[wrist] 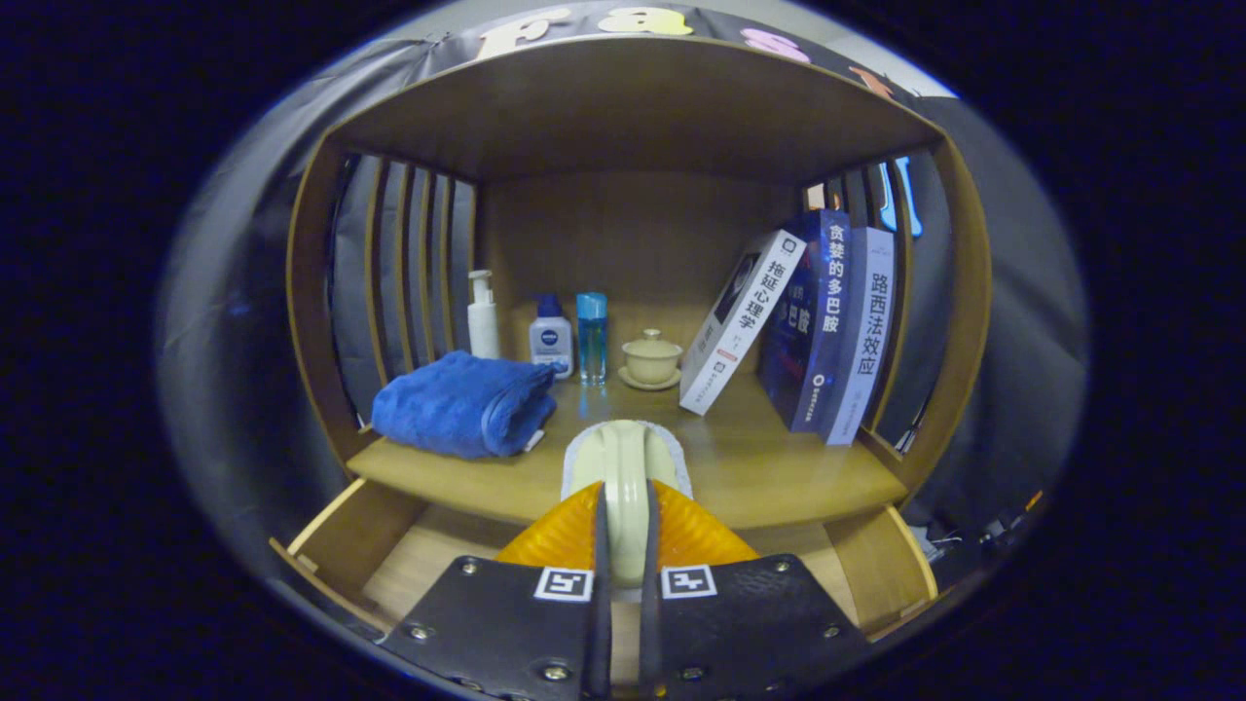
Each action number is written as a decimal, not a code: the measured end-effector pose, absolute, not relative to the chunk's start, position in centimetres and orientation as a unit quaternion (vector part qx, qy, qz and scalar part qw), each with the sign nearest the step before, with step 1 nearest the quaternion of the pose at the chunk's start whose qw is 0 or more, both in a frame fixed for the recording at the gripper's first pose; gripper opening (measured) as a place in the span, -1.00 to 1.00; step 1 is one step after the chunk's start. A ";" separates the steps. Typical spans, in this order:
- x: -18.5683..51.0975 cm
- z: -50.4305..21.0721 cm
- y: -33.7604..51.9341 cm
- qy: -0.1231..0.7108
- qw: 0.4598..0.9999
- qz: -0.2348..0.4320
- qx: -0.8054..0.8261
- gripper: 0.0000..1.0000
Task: Pull open the drawer, take out the items inside it, and place them on the countertop above the cabinet.
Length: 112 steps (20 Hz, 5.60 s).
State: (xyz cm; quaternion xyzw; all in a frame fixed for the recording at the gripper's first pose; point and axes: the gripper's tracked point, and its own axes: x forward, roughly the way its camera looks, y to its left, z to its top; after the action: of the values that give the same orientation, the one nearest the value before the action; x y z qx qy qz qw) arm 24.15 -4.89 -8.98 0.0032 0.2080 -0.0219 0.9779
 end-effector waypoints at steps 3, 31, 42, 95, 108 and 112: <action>26.7 -9.8 -5.5 0.217 0.975 -0.041 0.011 -0.77; 21.8 0.1 -1.7 0.036 0.999 -0.010 0.027 0.98; 9.7 -5.5 0.9 0.050 0.998 -0.015 0.035 0.97; 16.3 -18.8 -2.1 0.172 0.981 -0.060 0.066 0.95; 20.5 -19.6 -2.5 0.163 0.982 -0.059 0.079 0.96; 21.2 -19.7 -2.5 0.157 0.982 -0.060 0.084 0.96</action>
State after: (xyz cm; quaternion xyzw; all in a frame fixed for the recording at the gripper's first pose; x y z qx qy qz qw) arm 21.20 -2.50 -19.67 0.0839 0.1569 -0.0600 0.9822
